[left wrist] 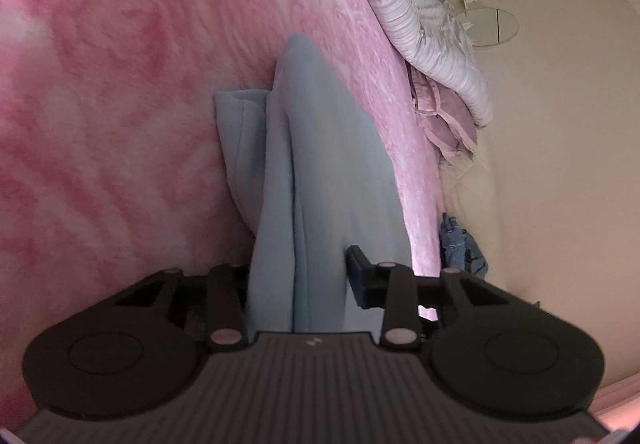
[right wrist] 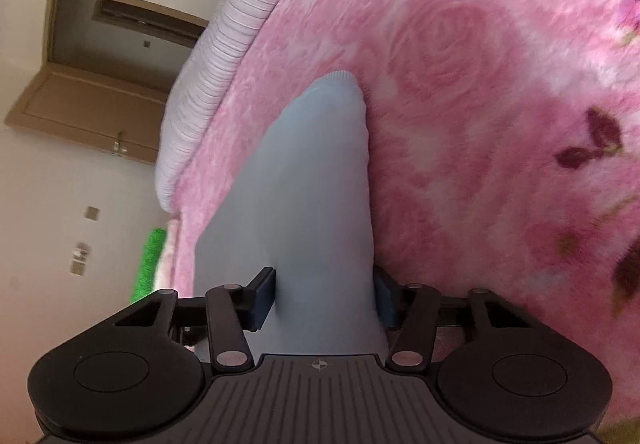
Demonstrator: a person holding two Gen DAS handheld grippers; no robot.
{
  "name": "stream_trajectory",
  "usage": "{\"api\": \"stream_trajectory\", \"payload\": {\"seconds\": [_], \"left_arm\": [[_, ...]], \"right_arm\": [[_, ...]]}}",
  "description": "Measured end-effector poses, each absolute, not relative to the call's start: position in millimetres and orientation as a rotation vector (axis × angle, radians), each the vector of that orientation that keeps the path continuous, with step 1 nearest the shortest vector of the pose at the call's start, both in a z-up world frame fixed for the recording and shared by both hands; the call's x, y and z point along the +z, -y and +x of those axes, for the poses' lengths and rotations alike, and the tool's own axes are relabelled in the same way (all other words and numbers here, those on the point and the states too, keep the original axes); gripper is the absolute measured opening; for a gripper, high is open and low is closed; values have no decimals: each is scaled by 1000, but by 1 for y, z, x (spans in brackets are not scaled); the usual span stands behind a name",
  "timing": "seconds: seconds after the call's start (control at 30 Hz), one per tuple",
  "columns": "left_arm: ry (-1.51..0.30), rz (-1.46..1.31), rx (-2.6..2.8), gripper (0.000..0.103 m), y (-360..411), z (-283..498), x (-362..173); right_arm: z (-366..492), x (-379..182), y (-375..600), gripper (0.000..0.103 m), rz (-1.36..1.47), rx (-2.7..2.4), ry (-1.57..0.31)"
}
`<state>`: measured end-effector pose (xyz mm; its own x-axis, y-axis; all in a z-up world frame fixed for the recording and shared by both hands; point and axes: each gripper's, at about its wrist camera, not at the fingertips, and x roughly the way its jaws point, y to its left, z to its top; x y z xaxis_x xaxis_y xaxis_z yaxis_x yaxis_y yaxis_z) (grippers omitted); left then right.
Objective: Fold clothes
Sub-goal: 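Roll both grippers sideways and close them on the folded sweatshirt's sides, then lift the folded sweatshirt with both grippers and carry it toward the towel stack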
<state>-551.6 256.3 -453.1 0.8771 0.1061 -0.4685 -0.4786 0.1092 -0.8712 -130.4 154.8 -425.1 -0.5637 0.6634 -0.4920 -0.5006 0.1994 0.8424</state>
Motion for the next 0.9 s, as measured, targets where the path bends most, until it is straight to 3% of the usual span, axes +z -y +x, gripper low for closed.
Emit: {"api": "stream_trajectory", "payload": {"seconds": [0.03, 0.17, 0.23, 0.57, 0.9], "left_arm": [[-321, -1424, 429, 28, -260, -551, -456], [-335, -1439, 405, 21, -271, -545, -458], [-351, -1419, 404, 20, -272, -543, -456], [-433, -1436, 402, 17, -290, -538, -433], [-411, -1473, 525, 17, -332, -629, -341]], "right_arm": [[-130, -428, -157, 53, 174, 1557, -1531], [-131, -435, -168, 34, 169, 1582, -1535], [-130, -437, -169, 32, 170, 1593, -1536], [-152, -389, -184, 26, 51, 1423, -1582], [-225, -309, -248, 25, 2, 1394, -1682]]}}
